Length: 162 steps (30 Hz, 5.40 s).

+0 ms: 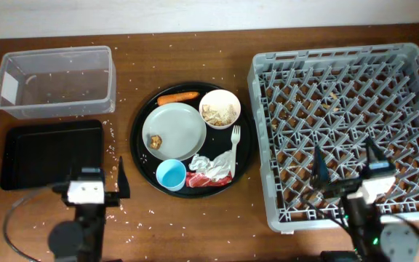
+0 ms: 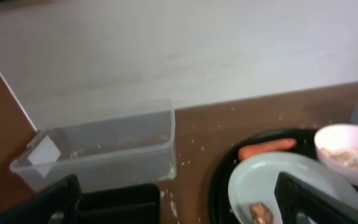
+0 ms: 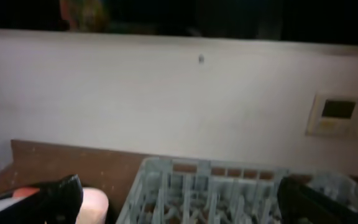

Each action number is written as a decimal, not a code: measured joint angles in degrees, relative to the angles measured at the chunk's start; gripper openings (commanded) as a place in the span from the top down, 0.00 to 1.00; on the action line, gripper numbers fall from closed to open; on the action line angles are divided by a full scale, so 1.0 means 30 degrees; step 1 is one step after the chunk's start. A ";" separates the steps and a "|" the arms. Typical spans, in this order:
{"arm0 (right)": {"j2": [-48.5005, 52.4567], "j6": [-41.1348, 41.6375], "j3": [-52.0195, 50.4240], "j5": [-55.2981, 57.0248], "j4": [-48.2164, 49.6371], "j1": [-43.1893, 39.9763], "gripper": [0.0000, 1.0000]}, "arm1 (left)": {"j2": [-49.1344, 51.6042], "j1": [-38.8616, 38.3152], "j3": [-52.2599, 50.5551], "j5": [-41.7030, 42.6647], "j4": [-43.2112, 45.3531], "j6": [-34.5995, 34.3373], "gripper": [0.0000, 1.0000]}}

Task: Sort waste into correct bins and load items into the dishwasher rack
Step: 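Reach the left gripper to the blue cup on the tray, then lift the blue cup and hand it to the right gripper, then place the blue cup upside down in the dishwasher rack with right gripper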

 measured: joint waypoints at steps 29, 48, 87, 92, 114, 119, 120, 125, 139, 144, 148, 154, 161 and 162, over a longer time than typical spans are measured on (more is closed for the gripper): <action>1.7048 0.0029 1.5016 -0.3643 -1.3478 0.0000 0.06 | 2.5106 -0.7344 1.9402 0.3497 -1.8302 -0.2973 0.40; 1.9628 0.0029 1.5030 -0.3650 -1.5059 0.0007 0.05 | 2.5966 -0.7723 1.4542 -0.0561 -1.6400 -0.7504 0.85; 2.7554 0.5093 1.5300 -2.0101 0.6390 0.5697 0.32 | 3.1197 -0.5945 2.2542 2.5580 -0.3825 -0.9741 0.99; 2.7569 0.5705 1.5300 -1.9912 0.6397 0.5690 0.44 | 3.1197 -0.6069 2.2542 2.5478 -0.3738 -0.9435 0.80; 2.3707 0.4371 2.2957 0.0947 -2.2039 -0.0131 0.43 | 3.1270 -0.3395 2.2564 0.8094 -0.8597 -0.9581 0.68; 2.3846 0.4444 2.2513 0.3264 -2.5951 -0.0131 0.42 | 3.1292 -0.3395 2.2564 0.5501 -1.0003 -0.7752 0.69; 2.3860 0.4524 2.2076 0.3271 -2.5995 -0.0131 0.42 | 3.1292 -0.3395 2.2564 0.5166 -1.0156 -0.7541 0.68; 2.3933 0.4845 1.9722 0.3402 -2.5135 -0.0131 0.42 | 3.1292 -0.3395 2.2564 0.4364 -1.0265 -0.6710 0.68; 2.4771 0.4852 1.5183 0.4044 -1.9074 -0.1931 0.42 | 3.1292 -0.3395 2.2651 0.3636 -1.0382 -0.5472 0.68; 2.6440 0.4299 1.5140 0.3657 -1.8950 -0.2076 0.01 | 3.1292 -0.3395 2.2658 0.3439 -1.0564 -0.5406 0.68; 2.6542 0.4160 1.5110 0.3235 -1.9278 -0.2076 0.00 | 3.1292 -0.3395 2.2666 0.3388 -1.0571 -0.5399 0.68; 2.6775 0.4065 2.0320 0.2441 -2.2178 -0.2076 0.02 | 3.1306 -0.3395 2.2811 0.3381 -1.0688 -0.4991 0.68; 2.6724 0.3730 2.5012 0.0452 -2.1617 0.2397 0.07 | 2.9623 -0.3395 2.5514 0.3381 -1.4141 -0.3417 0.66; 2.6775 0.3745 2.5012 0.0328 -2.1158 0.3351 0.07 | 2.9398 -0.3395 2.5580 0.3373 -1.4367 -0.3337 0.64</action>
